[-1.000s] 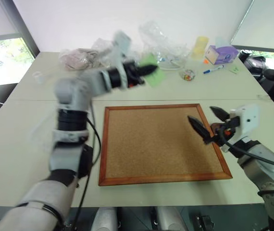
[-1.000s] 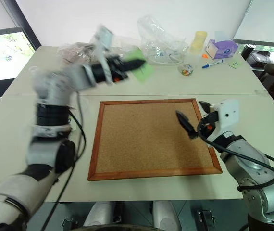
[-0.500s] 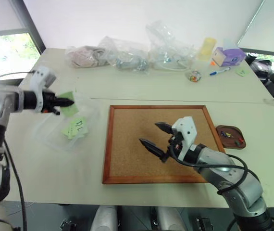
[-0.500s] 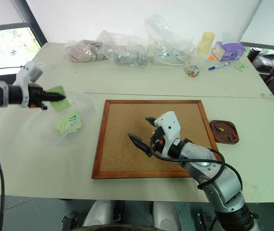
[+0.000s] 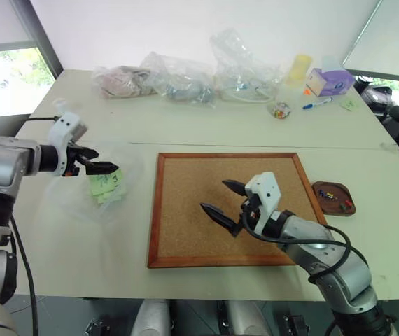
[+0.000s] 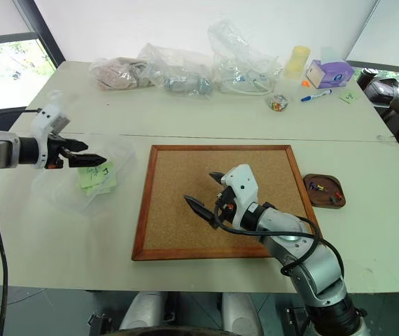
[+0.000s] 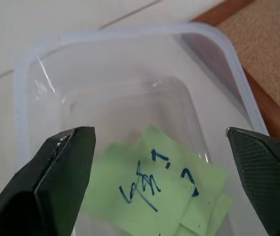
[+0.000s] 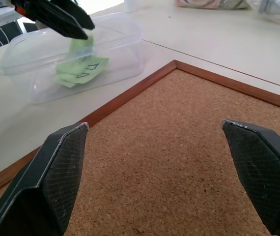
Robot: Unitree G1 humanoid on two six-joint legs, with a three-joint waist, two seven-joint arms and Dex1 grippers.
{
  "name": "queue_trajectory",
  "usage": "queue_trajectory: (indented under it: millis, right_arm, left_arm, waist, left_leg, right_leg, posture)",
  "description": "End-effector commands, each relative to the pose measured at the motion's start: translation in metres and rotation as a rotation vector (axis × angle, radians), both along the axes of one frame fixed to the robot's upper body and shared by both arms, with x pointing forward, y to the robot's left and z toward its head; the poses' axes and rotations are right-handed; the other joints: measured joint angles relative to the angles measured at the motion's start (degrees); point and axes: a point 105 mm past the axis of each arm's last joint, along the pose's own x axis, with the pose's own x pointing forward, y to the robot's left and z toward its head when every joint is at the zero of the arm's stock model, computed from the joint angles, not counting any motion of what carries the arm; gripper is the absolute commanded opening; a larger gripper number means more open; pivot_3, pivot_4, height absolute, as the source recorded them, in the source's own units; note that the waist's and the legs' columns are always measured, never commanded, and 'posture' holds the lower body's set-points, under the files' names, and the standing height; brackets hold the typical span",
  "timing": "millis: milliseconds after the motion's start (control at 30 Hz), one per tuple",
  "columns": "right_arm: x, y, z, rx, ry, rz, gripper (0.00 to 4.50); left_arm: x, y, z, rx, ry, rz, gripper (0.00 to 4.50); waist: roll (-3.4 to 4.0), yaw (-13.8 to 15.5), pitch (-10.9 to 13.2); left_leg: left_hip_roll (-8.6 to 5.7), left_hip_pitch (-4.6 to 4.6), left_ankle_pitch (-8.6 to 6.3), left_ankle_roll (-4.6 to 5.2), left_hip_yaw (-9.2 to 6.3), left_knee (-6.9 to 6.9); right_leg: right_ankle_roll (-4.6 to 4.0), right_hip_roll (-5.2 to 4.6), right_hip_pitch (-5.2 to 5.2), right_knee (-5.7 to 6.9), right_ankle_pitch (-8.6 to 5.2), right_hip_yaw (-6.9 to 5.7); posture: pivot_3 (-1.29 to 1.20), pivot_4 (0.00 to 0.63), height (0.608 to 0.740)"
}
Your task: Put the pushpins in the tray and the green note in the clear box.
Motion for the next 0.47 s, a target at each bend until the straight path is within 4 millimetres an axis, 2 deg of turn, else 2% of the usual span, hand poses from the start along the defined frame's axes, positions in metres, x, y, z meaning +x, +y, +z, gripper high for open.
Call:
queue_trajectory:
  millis: [33, 67, 133, 167, 233, 300, 400, 467]
  right_arm:
    - [0.004, -0.013, 0.015, 0.032, -0.066, -0.057, 4.50]
    - [0.006, -0.021, 0.019, 0.042, -0.079, -0.096, 4.50]
    - [0.009, -0.034, 0.022, 0.053, -0.092, -0.150, 4.50]
    - [0.008, -0.040, 0.022, 0.049, -0.088, -0.164, 4.50]
    - [0.004, -0.052, 0.021, 0.032, -0.075, -0.196, 4.50]
    - [0.002, -0.057, 0.022, 0.026, -0.068, -0.206, 4.50]
    - [-0.004, -0.070, 0.021, -0.002, -0.054, -0.244, 4.50]
    - [-0.008, -0.078, 0.020, -0.007, -0.046, -0.280, 4.50]
  left_arm:
    - [0.004, -0.015, 0.063, -0.058, -0.235, -0.083, 4.46]
    - [0.004, -0.025, 0.077, -0.105, -0.277, -0.117, 4.46]
    - [0.001, -0.041, 0.095, -0.151, -0.331, -0.181, 4.46]
    - [-0.003, -0.048, 0.091, -0.114, -0.322, -0.230, 4.46]
    - [-0.018, -0.065, 0.069, 0.025, -0.278, -0.371, 4.46]
    - [-0.026, -0.071, 0.059, 0.074, -0.258, -0.429, 4.46]
    - [-0.037, -0.087, 0.047, 0.031, -0.234, -0.476, 4.46]
    - [-0.045, -0.103, 0.044, -0.081, -0.223, -0.511, 4.46]
  waist:
    - [-0.01, 0.2, 0.0]
    - [-0.01, 0.4, 0.0]
    - [-0.02, 0.5, 0.0]
    - [-0.02, 0.3, 0.0]
    - [0.08, 0.0, 0.0]
    - [0.18, -0.3, 0.0]
    - [0.18, -0.3, 0.0]
    - [0.18, -0.2, 0.0]
  left_leg:
    - [-0.01, 0.00, 0.00, 0.00, 0.00, 0.00]
    - [-0.03, 0.00, 0.00, 0.00, 0.00, 0.00]
    - [-0.05, -0.01, 0.00, 0.00, -0.01, 0.03]
    - [-0.07, -0.01, 0.00, 0.00, 0.00, 0.03]
    - [-0.08, 0.00, 0.00, 0.01, 0.02, 0.02]
    - [-0.05, 0.09, 0.00, 0.00, 0.10, -0.06]
    - [0.00, 0.11, 0.04, -0.06, 0.08, -0.05]
    - [0.02, 0.12, 0.04, -0.06, 0.01, -0.05]
  right_leg:
    - [0.00, 0.00, 0.02, -0.01, 0.00, 0.00]
    - [0.00, -0.01, 0.02, -0.01, 0.00, 0.00]
    - [0.01, -0.02, 0.05, -0.03, 0.01, 0.00]
    - [0.02, -0.04, 0.06, -0.03, 0.01, 0.02]
    - [0.03, -0.04, 0.06, -0.03, 0.02, 0.04]
    - [0.04, -0.04, 0.06, -0.02, 0.01, 0.10]
    - [0.01, 0.14, 0.01, 0.08, 0.02, 0.09]
    - [0.01, 0.17, 0.01, 0.13, 0.01, 0.08]
  posture:
    - [0.00, 0.150, 0.737]
    - [0.00, 0.150, 0.737]
    - [0.00, 0.150, 0.737]
    - [0.00, 0.150, 0.737]
    - [0.00, 0.150, 0.737]
    - [0.00, 0.150, 0.737]
    - [0.00, 0.150, 0.737]
    - [0.00, 0.150, 0.737]
